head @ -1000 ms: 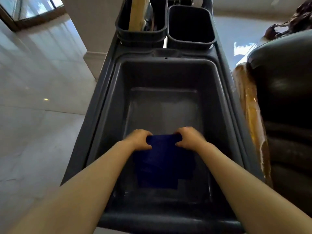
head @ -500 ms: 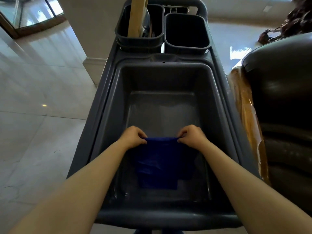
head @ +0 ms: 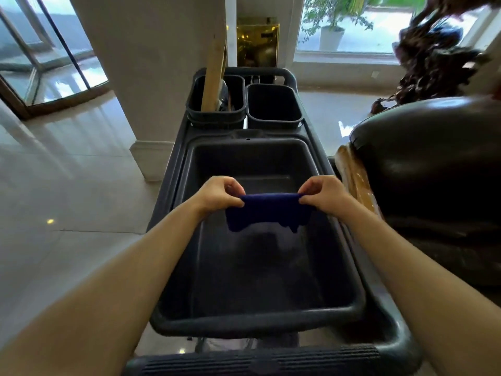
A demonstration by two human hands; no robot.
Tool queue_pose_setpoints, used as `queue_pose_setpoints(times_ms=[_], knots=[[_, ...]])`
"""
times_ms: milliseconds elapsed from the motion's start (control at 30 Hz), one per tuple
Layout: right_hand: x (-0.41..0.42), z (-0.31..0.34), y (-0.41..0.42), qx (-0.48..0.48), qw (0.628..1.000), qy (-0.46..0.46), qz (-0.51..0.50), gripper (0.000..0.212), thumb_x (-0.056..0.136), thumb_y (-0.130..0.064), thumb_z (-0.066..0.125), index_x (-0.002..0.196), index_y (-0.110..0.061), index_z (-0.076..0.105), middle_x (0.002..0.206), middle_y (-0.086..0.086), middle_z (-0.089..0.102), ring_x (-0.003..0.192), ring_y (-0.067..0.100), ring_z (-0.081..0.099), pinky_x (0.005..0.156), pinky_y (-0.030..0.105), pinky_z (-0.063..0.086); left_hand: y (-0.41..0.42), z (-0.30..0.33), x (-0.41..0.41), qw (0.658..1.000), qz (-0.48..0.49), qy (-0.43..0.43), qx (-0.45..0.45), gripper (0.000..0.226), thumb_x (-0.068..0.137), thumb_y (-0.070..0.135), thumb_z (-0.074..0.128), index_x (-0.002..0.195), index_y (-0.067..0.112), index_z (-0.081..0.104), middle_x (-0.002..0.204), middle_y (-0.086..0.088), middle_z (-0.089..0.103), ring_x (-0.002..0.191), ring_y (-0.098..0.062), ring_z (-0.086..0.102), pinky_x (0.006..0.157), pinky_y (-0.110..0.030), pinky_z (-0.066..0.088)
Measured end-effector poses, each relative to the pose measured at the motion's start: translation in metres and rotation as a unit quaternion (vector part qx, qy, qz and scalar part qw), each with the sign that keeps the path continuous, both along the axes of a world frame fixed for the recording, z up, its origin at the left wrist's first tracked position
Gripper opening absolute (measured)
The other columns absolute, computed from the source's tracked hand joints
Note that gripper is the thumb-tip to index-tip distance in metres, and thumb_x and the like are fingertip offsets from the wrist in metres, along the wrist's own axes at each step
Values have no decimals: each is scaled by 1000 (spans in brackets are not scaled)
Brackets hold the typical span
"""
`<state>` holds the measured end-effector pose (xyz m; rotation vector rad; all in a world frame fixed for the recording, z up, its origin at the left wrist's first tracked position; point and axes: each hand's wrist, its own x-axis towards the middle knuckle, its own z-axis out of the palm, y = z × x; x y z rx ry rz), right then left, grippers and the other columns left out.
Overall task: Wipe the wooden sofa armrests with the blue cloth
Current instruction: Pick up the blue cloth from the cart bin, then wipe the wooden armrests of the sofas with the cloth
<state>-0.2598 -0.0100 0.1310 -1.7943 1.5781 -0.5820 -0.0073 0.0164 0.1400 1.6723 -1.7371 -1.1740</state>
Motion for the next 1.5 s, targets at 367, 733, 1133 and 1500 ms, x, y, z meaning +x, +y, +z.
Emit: queue_pose_setpoints(times_ms=[367, 733, 1133, 1500], knots=[[-121, 126, 52, -132, 991, -9, 10, 21, 72, -5, 71, 72, -25, 66, 73, -4, 67, 71, 9, 61, 65, 20, 45, 33, 118, -109, 993, -56, -1, -105, 21, 73, -3, 65, 89, 11, 66, 95, -16, 69, 86, -24, 66, 80, -37, 55], [-350, 115, 110, -128, 991, 32, -19, 22, 69, -10, 72, 66, -30, 65, 69, -9, 64, 68, 6, 59, 63, 22, 44, 83, 89, -342, 991, -51, 22, -122, 27, 72, -9, 63, 74, 18, 65, 72, 0, 66, 63, -7, 62, 54, -13, 50], [-456, -82, 129, 46, 995, 3, -87, 22, 72, -12, 72, 68, -32, 62, 69, -11, 65, 63, -4, 62, 44, 8, 42, 91, -91, -460, 999, -13, -4, -33, 24, 72, -8, 59, 78, 14, 66, 72, 5, 62, 70, -10, 60, 57, -10, 48], [-496, -292, 58, 190, 981, -3, -26, 20, 76, -13, 68, 76, -32, 61, 83, -9, 64, 77, 4, 63, 57, 17, 48, 52, -297, -508, 992, 65, -70, 83, 20, 74, -1, 62, 81, 17, 67, 81, 1, 67, 81, -14, 64, 74, -30, 55]])
